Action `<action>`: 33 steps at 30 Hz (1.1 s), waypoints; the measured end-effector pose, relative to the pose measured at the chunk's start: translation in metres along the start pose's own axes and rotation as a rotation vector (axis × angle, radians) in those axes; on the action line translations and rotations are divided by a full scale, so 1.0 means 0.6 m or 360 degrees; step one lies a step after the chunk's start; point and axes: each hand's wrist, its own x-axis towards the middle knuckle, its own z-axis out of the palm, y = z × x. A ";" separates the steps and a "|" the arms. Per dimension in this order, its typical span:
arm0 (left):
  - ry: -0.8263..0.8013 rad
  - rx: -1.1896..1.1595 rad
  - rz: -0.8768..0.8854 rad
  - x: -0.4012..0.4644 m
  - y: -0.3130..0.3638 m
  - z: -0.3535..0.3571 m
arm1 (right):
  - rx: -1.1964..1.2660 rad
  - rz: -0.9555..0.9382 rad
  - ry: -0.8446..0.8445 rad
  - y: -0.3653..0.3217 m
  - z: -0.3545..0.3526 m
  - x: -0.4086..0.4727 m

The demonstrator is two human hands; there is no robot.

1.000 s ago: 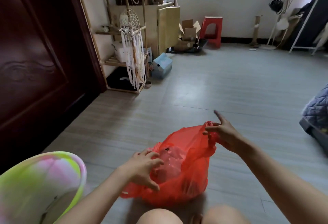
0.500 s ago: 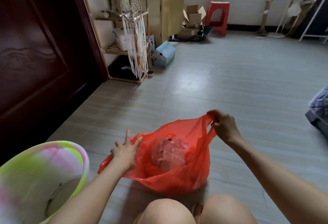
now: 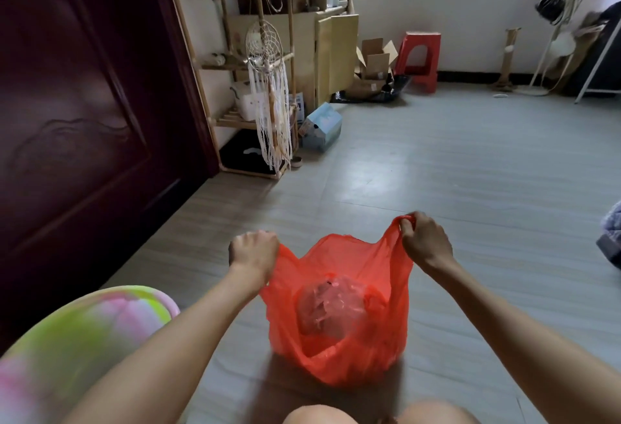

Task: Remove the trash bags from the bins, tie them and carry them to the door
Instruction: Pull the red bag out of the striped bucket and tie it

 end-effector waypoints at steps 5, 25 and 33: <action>-0.0034 -0.1233 -0.0115 0.028 0.010 -0.017 | 0.0104 0.0033 -0.0025 -0.006 0.002 0.032; -0.0072 -0.0925 0.0962 -0.065 0.126 0.293 | 0.0053 -0.0209 -0.0718 0.235 0.155 -0.056; -0.0007 -0.1235 0.0797 -0.029 0.144 0.288 | 0.0851 0.0258 -0.0409 0.185 0.145 -0.020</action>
